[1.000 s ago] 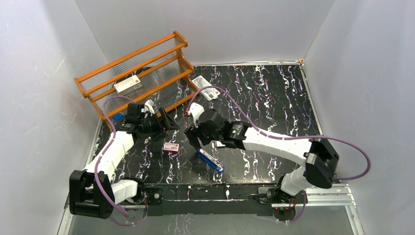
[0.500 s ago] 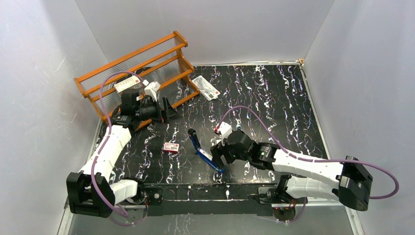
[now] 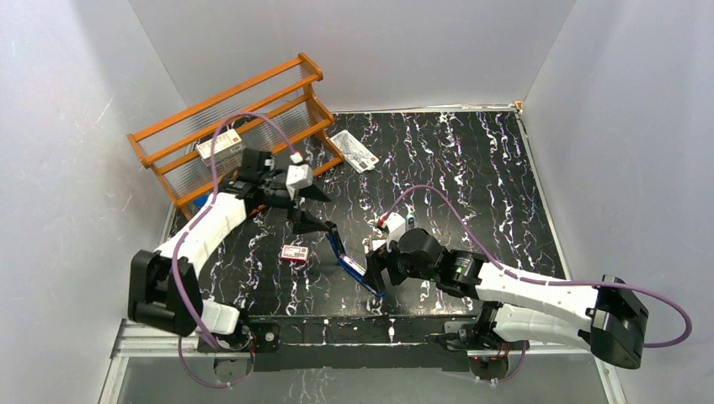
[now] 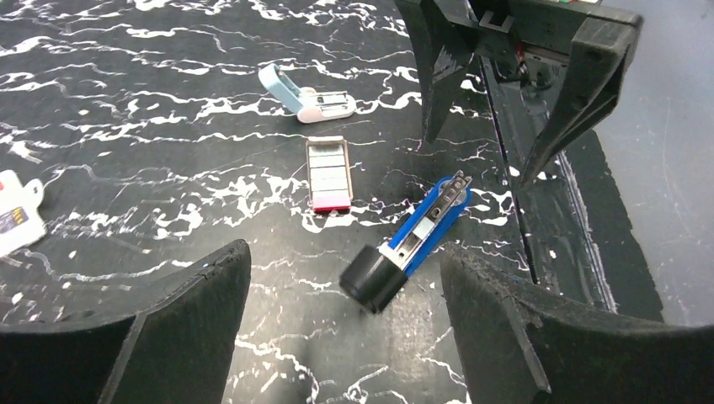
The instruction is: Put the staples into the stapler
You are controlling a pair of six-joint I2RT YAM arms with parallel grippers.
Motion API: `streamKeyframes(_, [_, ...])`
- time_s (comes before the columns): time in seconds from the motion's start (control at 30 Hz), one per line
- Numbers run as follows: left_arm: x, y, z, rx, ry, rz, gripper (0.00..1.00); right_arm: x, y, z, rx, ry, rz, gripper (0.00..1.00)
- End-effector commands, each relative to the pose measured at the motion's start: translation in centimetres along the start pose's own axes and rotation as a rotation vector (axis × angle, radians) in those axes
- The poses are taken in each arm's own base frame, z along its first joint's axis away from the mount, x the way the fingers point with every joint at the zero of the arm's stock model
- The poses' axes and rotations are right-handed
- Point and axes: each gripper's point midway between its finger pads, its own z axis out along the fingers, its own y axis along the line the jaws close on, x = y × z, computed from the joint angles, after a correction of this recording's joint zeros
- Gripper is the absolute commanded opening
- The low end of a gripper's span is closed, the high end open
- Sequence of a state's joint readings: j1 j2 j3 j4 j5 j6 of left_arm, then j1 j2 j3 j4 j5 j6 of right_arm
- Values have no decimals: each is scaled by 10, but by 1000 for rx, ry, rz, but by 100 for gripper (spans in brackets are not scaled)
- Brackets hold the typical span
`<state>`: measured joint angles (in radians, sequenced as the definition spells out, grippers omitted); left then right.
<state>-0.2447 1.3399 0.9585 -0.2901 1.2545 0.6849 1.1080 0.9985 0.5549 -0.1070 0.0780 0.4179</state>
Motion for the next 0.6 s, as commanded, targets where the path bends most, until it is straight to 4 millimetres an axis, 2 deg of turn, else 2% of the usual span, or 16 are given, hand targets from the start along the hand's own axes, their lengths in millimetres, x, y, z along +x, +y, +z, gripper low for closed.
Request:
streamKeyframes(0.0, [19, -11, 19, 113, 133, 136, 79, -12, 9, 1, -39, -57, 51, 90])
streamKeyframes(0.1, [36, -17, 27, 162, 225, 130, 76, -10, 9, 2, -40, -54, 60, 90])
streamKeyframes(0.4, [52, -21, 22, 179, 305, 91, 74, -6, 11, 3, -51, -44, 77, 90])
streamKeyframes(0.57, [61, -21, 23, 182, 335, 84, 65, -5, 11, 6, -50, -35, 76, 90])
